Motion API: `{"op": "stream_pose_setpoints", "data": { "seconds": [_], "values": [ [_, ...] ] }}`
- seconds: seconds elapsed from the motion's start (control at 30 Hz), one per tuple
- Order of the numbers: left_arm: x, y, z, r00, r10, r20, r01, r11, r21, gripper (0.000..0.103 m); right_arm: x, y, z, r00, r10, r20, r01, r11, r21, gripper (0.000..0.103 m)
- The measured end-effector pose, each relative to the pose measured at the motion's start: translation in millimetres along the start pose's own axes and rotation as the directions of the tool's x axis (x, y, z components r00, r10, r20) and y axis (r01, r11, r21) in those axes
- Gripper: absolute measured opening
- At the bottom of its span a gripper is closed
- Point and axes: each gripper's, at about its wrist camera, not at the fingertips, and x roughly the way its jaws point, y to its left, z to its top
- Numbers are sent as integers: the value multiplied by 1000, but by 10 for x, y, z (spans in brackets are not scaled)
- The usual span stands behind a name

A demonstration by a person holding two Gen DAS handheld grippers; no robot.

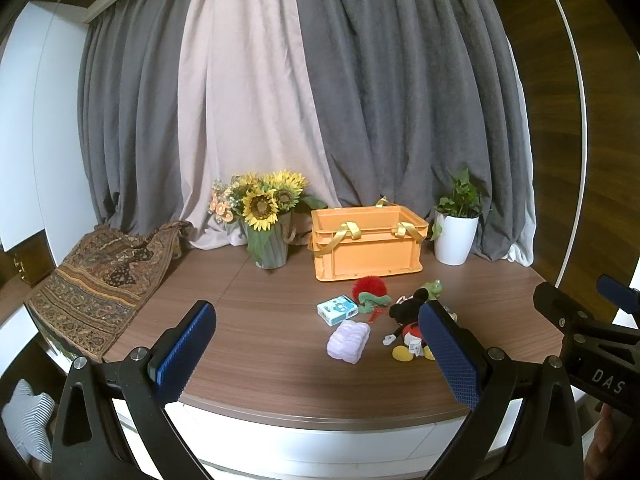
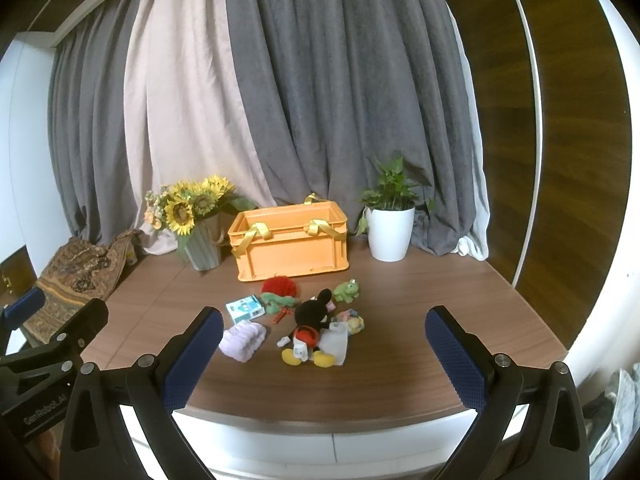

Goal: Organize soft objects

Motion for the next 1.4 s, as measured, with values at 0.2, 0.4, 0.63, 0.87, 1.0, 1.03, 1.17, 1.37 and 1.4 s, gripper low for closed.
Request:
{"op": "stream_pose_setpoints", "data": {
  "seconds": [0.2,0.4,0.63,0.87,1.0,1.03,1.17,1.37,1.4],
  "values": [
    [-5,6,-21,1000,-2,3,2,1000,0,103,-1,2,-8,1000,-2,1,2,1000,-1,102],
    [-4,4,-33,1000,-1,5,1,1000,0,103,-5,1,3,1000,-2,3,2,1000,-2,102],
    [4,1,-39,1000,-2,7,2,1000,0,103,-2,-2,28,1000,-4,3,4,1000,-3,102],
    [9,-21,-45,1000,-1,9,1,1000,1,103,-8,-3,8,1000,-3,6,3,1000,-3,102],
    [10,-22,-53,1000,-1,9,1,1000,0,103,-7,-4,13,1000,-3,5,3,1000,-3,102],
    [12,-23,-53,1000,-1,9,1,1000,0,103,-8,0,8,1000,-4,6,4,1000,-3,102],
    [7,-28,-70,1000,-2,10,2,1000,0,103,-6,-1,11,1000,-5,6,5,1000,-3,102],
    [21,-69,-78,1000,-3,7,3,1000,2,103,-13,-1,12,1000,-5,4,5,1000,-3,102],
    [33,-75,-73,1000,-3,5,3,1000,2,103,-12,-5,16,1000,-5,3,5,1000,-3,102]
  ]
}}
